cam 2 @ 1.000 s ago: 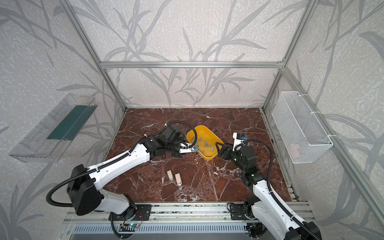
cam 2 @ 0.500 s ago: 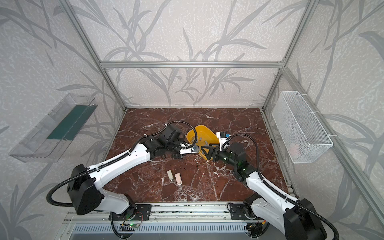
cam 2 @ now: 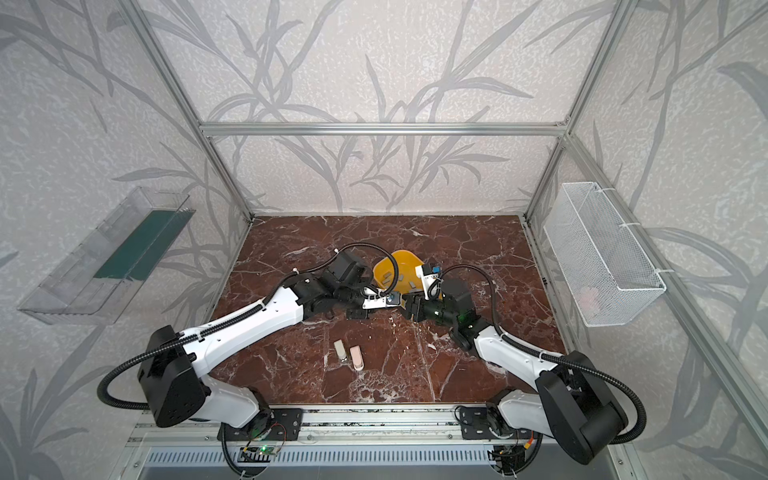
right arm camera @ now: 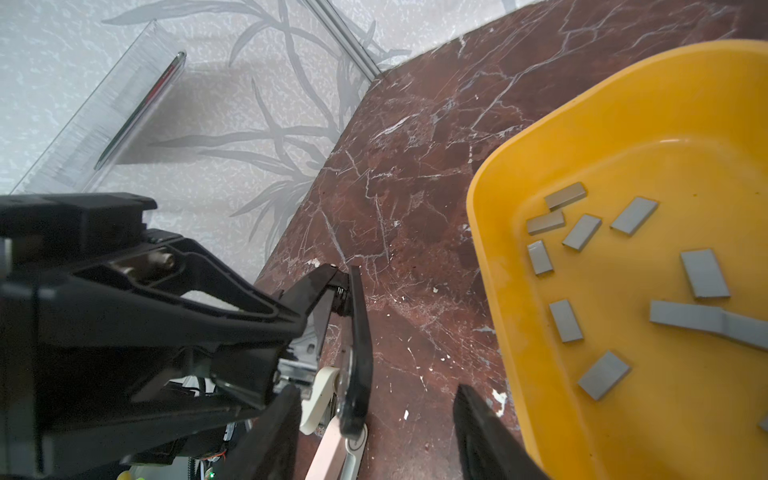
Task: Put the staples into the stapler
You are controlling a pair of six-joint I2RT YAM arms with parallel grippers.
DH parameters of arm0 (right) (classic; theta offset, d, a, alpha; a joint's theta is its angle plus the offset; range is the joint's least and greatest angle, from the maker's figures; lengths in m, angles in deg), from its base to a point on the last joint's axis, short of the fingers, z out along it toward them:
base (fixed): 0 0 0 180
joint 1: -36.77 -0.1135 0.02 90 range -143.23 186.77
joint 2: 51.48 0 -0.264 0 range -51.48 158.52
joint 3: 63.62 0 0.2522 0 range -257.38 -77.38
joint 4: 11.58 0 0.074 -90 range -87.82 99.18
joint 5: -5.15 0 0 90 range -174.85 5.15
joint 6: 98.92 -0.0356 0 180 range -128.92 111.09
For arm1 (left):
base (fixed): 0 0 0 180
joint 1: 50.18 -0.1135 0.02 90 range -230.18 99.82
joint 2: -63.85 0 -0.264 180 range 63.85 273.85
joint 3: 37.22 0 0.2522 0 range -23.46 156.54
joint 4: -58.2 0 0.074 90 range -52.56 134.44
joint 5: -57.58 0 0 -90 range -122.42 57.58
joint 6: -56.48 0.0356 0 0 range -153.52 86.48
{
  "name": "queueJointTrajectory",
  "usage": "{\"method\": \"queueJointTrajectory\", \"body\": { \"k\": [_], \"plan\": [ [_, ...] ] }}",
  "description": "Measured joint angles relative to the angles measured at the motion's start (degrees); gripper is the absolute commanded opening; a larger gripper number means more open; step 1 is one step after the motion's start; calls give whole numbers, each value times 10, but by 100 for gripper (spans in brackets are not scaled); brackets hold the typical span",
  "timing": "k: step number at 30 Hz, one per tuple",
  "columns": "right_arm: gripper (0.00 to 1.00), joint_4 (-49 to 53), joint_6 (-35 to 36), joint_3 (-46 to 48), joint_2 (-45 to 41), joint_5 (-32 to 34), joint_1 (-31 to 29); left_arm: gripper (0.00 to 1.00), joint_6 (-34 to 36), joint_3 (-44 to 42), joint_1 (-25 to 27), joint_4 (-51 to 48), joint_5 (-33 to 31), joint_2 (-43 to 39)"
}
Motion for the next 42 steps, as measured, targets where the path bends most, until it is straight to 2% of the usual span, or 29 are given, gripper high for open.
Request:
{"method": "queueJointTrajectory", "body": {
  "k": [6,14,25,31,36,42],
  "plan": [
    [46,1,-3,-9,20,1,-17,0,-2,0,1,1,-14,0],
    [38,4,-7,-15,38,16,-19,0,-10,0,3,11,-19,-1],
    [28,-6,-31,-35,77,-2,-23,0,-10,-12,3,20,-9,-12],
    [15,-22,-47,-37,89,-19,-25,0,-7,-16,3,20,-9,-14],
    [0,-32,-66,-37,91,-20,-24,0,-5,-17,-2,22,-2,-15],
    [0,-39,-69,-37,91,-21,-29,0,-6,-53,-14,51,19,-49]
  ]
}}
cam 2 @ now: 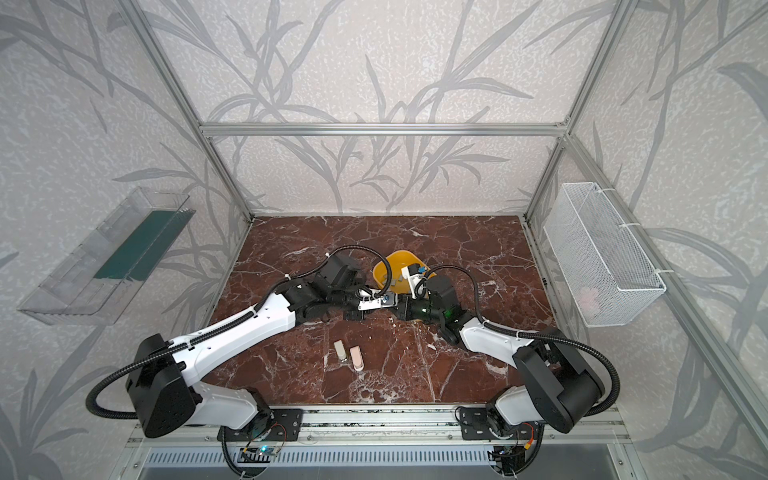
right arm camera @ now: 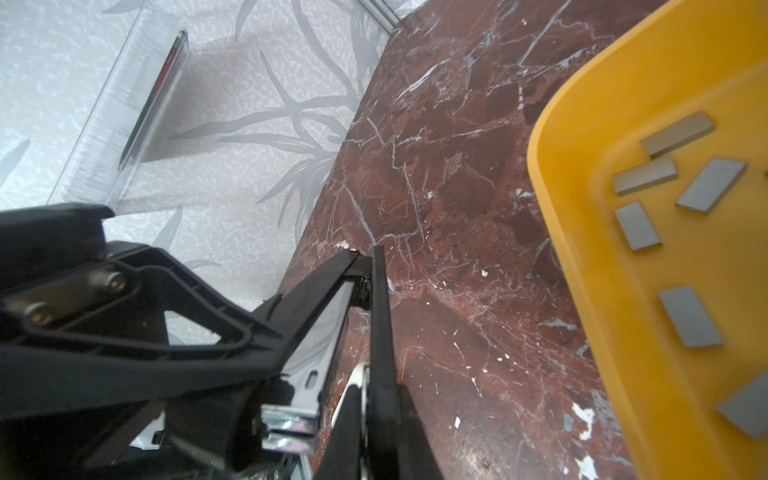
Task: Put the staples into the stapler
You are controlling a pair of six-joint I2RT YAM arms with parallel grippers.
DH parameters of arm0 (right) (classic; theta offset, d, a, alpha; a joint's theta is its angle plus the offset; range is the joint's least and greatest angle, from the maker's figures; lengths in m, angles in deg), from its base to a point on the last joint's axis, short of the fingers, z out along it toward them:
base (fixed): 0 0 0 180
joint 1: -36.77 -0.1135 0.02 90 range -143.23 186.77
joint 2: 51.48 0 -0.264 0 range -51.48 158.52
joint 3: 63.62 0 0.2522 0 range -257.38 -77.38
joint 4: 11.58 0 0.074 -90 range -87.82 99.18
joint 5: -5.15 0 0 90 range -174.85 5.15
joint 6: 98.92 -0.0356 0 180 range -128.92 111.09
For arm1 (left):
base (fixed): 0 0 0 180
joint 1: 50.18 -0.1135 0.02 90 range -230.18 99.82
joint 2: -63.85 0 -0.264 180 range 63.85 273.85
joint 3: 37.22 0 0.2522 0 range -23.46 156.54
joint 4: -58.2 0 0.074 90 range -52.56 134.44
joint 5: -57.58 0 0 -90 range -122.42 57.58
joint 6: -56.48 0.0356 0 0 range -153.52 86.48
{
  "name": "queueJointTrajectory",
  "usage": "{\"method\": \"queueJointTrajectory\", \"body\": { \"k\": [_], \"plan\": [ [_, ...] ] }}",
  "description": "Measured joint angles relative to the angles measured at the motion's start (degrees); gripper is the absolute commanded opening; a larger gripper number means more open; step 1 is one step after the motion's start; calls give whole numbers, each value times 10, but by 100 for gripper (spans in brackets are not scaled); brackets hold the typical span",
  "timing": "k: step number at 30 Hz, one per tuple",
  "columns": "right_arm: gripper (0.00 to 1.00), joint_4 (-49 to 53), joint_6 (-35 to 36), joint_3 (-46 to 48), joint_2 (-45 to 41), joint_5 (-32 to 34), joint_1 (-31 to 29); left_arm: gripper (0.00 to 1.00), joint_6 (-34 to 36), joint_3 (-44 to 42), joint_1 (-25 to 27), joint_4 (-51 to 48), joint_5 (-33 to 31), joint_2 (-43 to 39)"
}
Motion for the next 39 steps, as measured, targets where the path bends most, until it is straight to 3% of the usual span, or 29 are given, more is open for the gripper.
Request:
{"method": "queueJointTrajectory", "body": {
  "k": [9,14,18,23,34,39],
  "plan": [
    [0,-13,-8,-4,3,18,14,0,-12,-43,-71,39,96,-74],
    [1,-10,-8,-4,3,21,15,0,-7,-52,-85,45,123,-80],
    [31,11,2,-10,-1,27,15,0,-5,-52,-87,46,133,-80],
    [45,79,25,-10,-27,56,19,0,-3,-49,-87,47,144,-73],
    [60,147,73,-4,-151,110,20,0,5,-2,-65,4,107,-27],
    [84,162,102,21,-230,160,21,0,12,13,-59,-32,100,-17]
  ]
}}
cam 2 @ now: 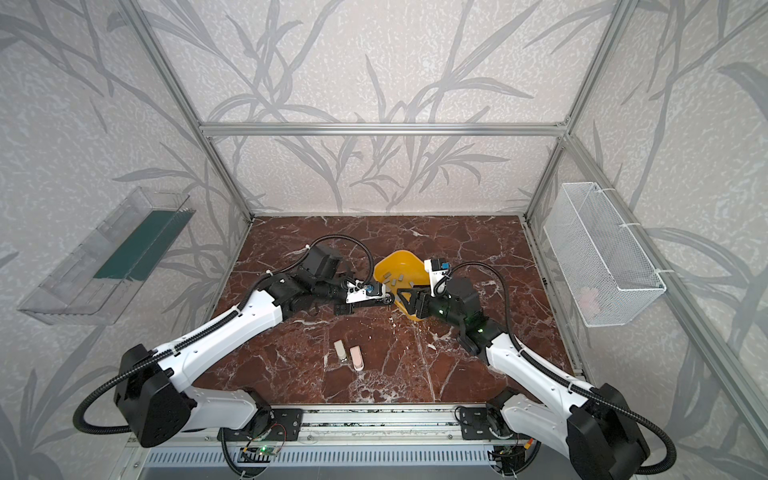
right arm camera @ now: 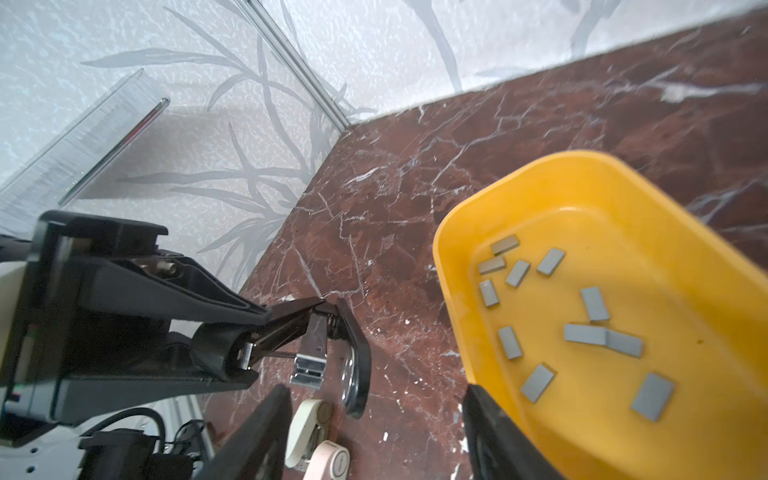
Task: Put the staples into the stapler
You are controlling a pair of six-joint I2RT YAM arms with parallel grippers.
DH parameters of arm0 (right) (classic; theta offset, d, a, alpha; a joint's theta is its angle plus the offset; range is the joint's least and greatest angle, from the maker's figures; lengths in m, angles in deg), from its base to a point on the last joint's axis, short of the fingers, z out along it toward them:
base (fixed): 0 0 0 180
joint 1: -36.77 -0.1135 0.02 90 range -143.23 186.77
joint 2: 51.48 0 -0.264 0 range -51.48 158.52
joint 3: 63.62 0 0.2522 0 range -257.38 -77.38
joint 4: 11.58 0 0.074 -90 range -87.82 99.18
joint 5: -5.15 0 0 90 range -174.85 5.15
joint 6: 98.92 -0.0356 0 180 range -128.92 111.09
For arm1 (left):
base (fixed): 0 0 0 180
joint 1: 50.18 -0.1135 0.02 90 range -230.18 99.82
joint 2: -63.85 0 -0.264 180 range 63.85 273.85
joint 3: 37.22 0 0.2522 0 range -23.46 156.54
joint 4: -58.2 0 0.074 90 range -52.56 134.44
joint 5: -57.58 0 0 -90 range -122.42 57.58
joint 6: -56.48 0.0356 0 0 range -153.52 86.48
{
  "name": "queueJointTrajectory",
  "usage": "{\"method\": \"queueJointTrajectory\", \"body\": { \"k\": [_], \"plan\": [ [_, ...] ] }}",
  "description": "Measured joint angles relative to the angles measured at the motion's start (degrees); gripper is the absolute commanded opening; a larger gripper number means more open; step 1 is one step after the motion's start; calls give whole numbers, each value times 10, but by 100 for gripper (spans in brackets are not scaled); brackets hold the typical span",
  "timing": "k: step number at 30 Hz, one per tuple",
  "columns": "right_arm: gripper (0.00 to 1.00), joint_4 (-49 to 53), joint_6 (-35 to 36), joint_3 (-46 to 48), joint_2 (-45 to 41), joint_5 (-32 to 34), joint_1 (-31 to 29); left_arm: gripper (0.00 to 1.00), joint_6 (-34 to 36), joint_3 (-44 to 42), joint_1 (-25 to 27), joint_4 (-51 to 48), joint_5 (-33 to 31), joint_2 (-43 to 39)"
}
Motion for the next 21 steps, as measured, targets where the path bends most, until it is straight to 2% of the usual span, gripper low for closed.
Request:
{"method": "queueJointTrajectory", "body": {
  "k": [3,6,9,11,15,16,21],
  "plan": [
    [94,-6,12,30,-54,38,0,0,5,2,3,-11,-3,1],
    [92,-34,31,79,-115,56,0,0,7,10,4,-28,-3,5],
    [83,-75,66,129,-171,40,1,0,13,15,6,-39,-3,8],
    [70,-107,93,151,-191,16,1,0,16,15,6,-48,-2,8],
    [67,-173,134,162,-175,-26,0,0,26,25,6,-73,3,14],
    [64,-188,141,162,-164,-35,-1,0,30,25,6,-76,5,15],
    [62,-277,168,163,-76,-79,-25,0,50,30,6,-104,22,15]
  ]
}}
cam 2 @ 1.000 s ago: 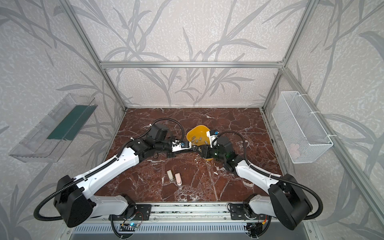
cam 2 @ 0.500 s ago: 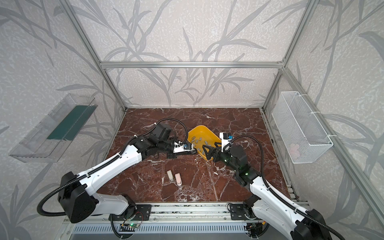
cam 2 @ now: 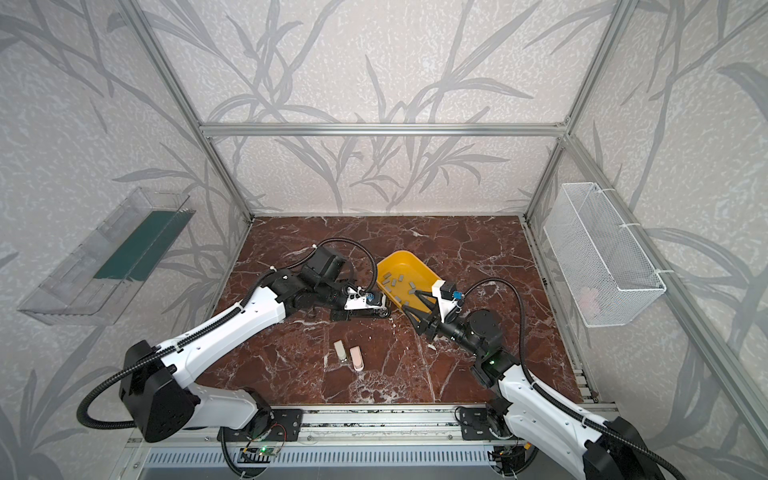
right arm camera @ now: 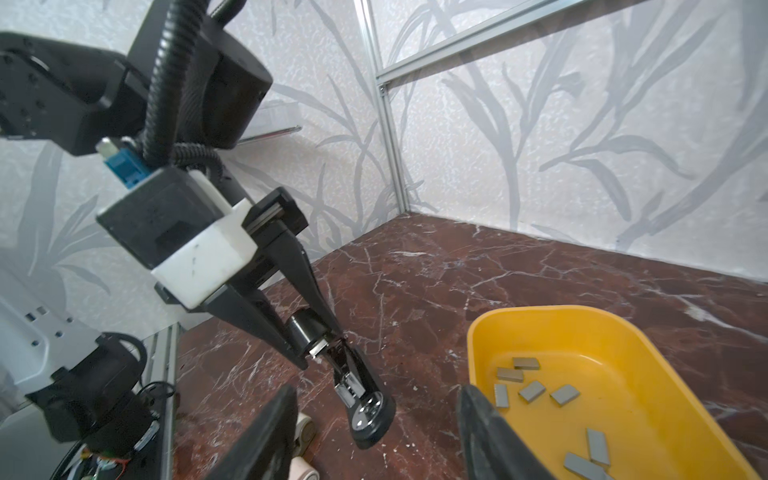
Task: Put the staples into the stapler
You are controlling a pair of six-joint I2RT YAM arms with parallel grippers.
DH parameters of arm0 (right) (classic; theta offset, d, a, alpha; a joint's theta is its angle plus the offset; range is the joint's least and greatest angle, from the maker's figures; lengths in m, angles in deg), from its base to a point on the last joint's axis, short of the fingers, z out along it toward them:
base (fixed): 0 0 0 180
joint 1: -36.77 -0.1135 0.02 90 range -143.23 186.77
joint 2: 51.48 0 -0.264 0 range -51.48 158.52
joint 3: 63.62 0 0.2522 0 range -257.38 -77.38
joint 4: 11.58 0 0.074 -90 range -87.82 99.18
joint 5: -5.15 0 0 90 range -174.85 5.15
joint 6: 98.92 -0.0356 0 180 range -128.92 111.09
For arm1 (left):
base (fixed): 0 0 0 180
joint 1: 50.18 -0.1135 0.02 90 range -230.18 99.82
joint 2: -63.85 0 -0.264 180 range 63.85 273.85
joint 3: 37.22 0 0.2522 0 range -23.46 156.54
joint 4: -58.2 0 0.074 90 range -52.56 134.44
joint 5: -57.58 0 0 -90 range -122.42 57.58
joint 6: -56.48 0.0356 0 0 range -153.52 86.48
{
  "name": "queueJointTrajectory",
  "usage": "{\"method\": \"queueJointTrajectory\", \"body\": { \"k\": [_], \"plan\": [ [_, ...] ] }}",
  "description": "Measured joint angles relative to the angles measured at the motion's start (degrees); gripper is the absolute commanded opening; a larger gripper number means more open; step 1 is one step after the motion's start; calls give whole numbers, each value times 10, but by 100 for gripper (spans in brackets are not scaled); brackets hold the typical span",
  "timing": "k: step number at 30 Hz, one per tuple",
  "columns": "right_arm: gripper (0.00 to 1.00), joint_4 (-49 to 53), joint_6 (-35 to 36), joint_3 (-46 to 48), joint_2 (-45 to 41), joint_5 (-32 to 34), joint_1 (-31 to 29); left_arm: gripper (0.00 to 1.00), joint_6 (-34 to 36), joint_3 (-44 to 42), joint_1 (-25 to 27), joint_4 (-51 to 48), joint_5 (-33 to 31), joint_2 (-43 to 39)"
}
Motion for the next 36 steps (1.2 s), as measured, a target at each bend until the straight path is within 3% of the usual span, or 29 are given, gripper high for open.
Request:
{"method": "queueJointTrajectory", "body": {
  "k": [9,13,23,36],
  "plan": [
    [60,-11,45,-19,79,-25,-50,0,25,1,0,-19,27,0],
    [54,-3,69,-37,94,-27,-71,0,26,1,0,-20,35,0],
    [51,64,111,-81,146,-25,-95,0,35,3,1,-38,79,-1],
    [25,138,164,-130,189,3,-128,0,15,13,-10,-52,101,-2]
  ]
}}
